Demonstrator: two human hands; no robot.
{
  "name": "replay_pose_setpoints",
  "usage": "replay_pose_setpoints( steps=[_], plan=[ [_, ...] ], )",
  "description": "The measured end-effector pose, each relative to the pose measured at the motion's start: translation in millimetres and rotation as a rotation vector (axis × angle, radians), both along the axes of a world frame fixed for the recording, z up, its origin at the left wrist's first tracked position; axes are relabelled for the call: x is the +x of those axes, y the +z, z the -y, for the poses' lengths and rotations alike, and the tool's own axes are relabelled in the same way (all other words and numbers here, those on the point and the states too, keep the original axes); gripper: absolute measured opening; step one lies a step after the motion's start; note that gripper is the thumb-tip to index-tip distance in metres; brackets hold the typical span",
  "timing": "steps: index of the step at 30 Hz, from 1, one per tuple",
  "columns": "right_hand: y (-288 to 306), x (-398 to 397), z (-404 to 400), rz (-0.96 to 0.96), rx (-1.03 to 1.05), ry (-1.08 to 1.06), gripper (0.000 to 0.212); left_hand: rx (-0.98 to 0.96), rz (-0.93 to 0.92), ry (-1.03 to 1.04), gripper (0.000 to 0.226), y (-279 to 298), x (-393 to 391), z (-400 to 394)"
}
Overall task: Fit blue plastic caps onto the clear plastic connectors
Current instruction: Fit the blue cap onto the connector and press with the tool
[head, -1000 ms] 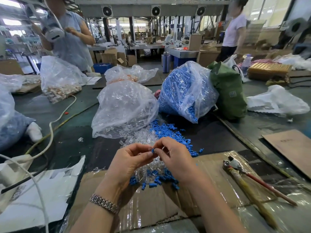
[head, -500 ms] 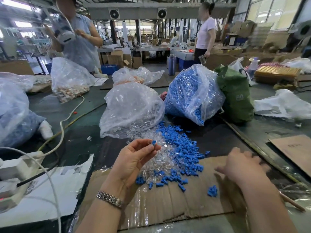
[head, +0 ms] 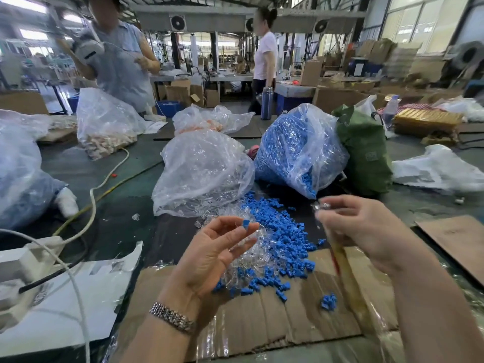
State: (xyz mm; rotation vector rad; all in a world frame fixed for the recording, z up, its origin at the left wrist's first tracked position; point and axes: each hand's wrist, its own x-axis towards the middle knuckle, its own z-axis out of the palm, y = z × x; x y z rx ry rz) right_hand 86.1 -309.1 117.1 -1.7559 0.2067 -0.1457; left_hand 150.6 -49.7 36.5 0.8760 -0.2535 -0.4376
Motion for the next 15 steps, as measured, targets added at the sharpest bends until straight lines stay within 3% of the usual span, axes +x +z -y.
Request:
replay_pose_setpoints(
  steps=[3,6,10,15],
  plan=[
    [5.1,18.3,-32.7,0.03,0.385,0.228,0.056,-0.073,0.043,-0.07,0.028,3.0,-3.8,7.0],
    [-6.0,34.0,-63.4,0.057,0.529,0.269,0.052,-0.148,0.063,-0.07,0.03,6.4,-7.7,7.7],
    [-22.7,46.6,-78.0,0.052,0.471,0.244,0.056,-0.185,0.092,-0.034,0.027,7.7,-7.3,0.4],
    [-42.1,52.2,-85.0,0.046,0.467,0.174,0.04,-0.164,0.111,-0.04,0.023,8.7,-3.1,0.5]
  ],
)
